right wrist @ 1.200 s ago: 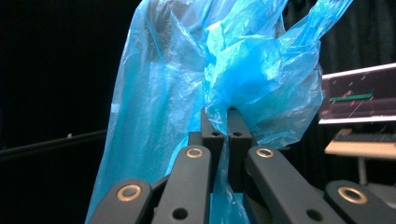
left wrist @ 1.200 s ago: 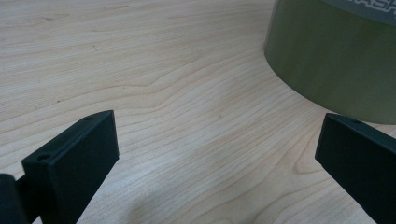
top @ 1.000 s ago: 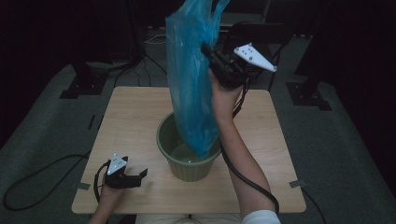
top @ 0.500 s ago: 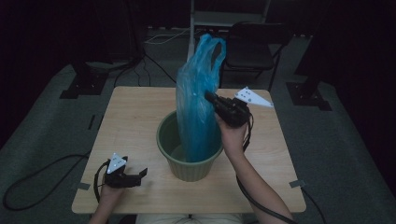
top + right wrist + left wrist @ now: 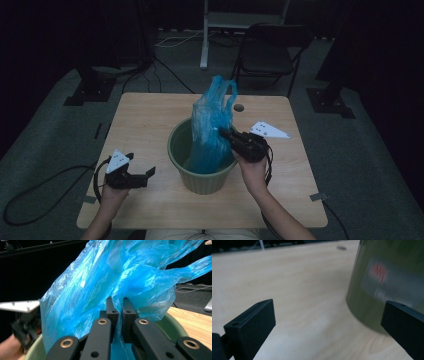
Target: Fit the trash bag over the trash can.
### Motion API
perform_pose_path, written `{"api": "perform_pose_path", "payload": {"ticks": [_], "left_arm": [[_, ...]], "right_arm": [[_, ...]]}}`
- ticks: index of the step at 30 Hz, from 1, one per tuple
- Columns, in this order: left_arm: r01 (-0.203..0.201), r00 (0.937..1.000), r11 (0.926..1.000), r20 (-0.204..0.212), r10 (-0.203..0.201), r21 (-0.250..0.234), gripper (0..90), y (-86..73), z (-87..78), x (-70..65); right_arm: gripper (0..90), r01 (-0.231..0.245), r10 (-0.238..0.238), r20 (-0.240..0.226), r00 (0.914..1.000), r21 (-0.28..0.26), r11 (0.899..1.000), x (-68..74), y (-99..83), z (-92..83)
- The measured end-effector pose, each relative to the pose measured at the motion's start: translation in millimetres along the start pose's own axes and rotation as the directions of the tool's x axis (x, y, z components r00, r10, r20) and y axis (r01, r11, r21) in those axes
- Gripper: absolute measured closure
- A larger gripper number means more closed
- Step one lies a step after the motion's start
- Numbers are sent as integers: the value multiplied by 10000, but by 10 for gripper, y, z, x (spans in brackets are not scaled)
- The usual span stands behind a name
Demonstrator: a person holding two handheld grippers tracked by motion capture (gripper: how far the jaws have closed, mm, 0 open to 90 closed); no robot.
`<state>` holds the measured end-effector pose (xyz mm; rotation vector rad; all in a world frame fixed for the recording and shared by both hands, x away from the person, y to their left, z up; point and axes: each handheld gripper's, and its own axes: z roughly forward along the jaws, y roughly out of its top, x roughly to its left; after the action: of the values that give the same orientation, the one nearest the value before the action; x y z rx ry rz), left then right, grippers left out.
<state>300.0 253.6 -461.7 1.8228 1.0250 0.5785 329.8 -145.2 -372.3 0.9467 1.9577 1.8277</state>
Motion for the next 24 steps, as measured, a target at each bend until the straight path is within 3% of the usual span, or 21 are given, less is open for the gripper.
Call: {"api": "perform_pose_path", "payload": {"ticks": [1, 3, 5, 6, 9, 10, 13, 15, 16, 18, 22, 24], "left_arm": [[0, 10000, 10000, 0, 0, 0, 1, 0, 0, 0], [-242, 9994, 9995, 259, 247, -188, 1, 310, -40, -6], [-248, 9991, 9995, 338, 255, -211, 1, 404, -46, -10], [-220, 9987, 9995, 451, 229, -204, 1, 591, -52, -24], [-427, 9962, 9990, 750, 433, -104, 1, 865, -52, -84], [-427, 9962, 9990, 750, 433, -104, 1, 865, -52, -84], [-768, 9931, 9970, 886, 771, -65, 1, 1123, -30, -186], [-719, 9935, 9974, 889, 716, 3, 1, 1279, 4, -239], [-606, 9910, 9982, 1196, 597, 42, 1, 1401, 42, -292], [-565, 9908, 9983, 1235, 547, 110, 1, 1452, 59, -324], [-250, 9769, 9995, 2127, 208, 174, 1, 1585, 89, -444], [-107, 9759, 9998, 2180, 66, 175, 1, 1613, 81, -479]], "right_arm": [[876, 0, 0, 0, 10000, 0, 10000, 0, 0, 0], [877, 173, -173, -11, 9998, -43, 9998, 44, 7, -4], [877, 271, -271, -13, 9996, -43, 9996, 62, 25, 1], [877, 288, -288, -6, 9996, -47, 9996, 70, 33, 1], [876, 443, -443, 10, 9990, -86, 9990, 101, 55, -9], [877, 514, -514, 37, 9987, -91, 9986, 115, 59, -12], [876, 612, -612, 32, 9981, -76, 9981, 137, 58, -10], [874, 641, -641, -52, 9979, 30, 9979, 162, 51, 5], [873, 681, -681, -32, 9977, 27, 9977, 169, 49, 9], [872, 701, -701, -27, 9975, 28, 9975, 177, 48, 9], [870, 878, -878, 51, 9961, -48, 9961, 199, 49, -5], [869, 871, -871, 42, 9962, -52, 9962, 199, 52, -10]]}}
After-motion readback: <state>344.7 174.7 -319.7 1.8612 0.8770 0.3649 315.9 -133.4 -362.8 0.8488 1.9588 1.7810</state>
